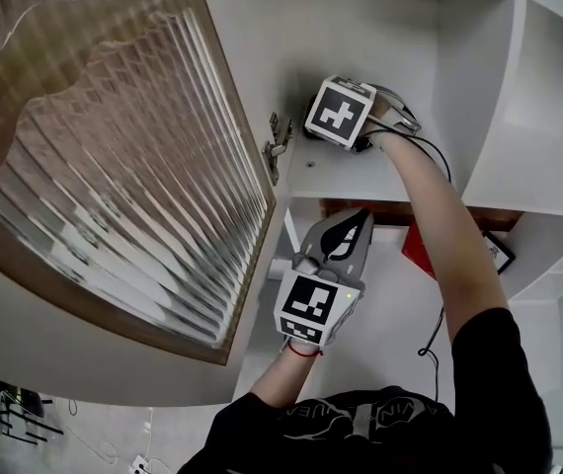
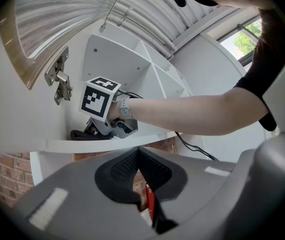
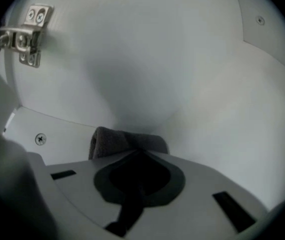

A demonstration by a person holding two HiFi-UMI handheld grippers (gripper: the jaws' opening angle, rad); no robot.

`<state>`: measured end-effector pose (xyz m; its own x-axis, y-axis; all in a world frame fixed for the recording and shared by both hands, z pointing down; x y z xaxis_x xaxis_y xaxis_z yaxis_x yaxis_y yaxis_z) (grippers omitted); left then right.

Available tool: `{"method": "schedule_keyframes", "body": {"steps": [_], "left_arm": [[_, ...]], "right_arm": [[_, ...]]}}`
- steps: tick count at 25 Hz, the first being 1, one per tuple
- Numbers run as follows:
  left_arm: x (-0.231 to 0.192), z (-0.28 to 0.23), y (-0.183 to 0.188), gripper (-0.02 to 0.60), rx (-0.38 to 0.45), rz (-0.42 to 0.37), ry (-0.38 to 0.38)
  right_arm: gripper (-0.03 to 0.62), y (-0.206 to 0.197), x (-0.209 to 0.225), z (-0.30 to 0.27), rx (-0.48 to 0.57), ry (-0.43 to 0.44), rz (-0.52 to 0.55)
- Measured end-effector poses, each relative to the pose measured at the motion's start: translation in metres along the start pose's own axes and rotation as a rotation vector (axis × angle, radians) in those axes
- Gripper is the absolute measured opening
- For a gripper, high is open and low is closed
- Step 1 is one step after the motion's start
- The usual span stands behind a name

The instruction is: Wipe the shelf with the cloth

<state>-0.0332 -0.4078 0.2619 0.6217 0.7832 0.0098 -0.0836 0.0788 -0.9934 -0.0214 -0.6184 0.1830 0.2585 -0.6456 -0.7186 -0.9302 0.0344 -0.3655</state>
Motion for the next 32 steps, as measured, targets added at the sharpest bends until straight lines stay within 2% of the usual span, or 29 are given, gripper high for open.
{"method": "schedule_keyframes", "body": {"steps": [6, 11, 24, 28, 32], "left_arm": [[0.006, -0.002, 0.002, -0.015, 0.005, -0.016, -0.024], [0.016, -0.004, 0.006, -0.015, 0.017, -0.021, -0.058], [0.036, 0.009, 0.015, -0.015, 0.031, -0.045, -0.087], [0.041, 0.014, 0.012, -0.015, 0.027, -0.039, -0.088], [0.043, 0.015, 0.01, -0.015, 0.02, -0.035, -0.087]], "right_arm": [[0.009, -0.027, 0.008, 0.009, -0.049, -0.01, -0.151], [0.009, -0.058, 0.012, 0.017, -0.194, -0.045, -0.192], [0.009, -0.094, 0.01, 0.049, -0.486, -0.146, -0.136], [0.009, -0.092, -0.001, 0.06, -0.496, -0.141, -0.131], [0.009, -0.085, -0.012, 0.071, -0.433, -0.1, -0.158]]}}
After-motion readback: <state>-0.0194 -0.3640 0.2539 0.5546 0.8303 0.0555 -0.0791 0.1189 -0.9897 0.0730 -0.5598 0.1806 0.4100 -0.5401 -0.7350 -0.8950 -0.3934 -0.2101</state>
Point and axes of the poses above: the fingertips, and each gripper's own axes: z backward along the fingers, x to its right, y out of its top, the point moved 6 cm from there along z, backward along the fingers, and after that the axes turned 9 degrees about z, right-handed, at the moved point
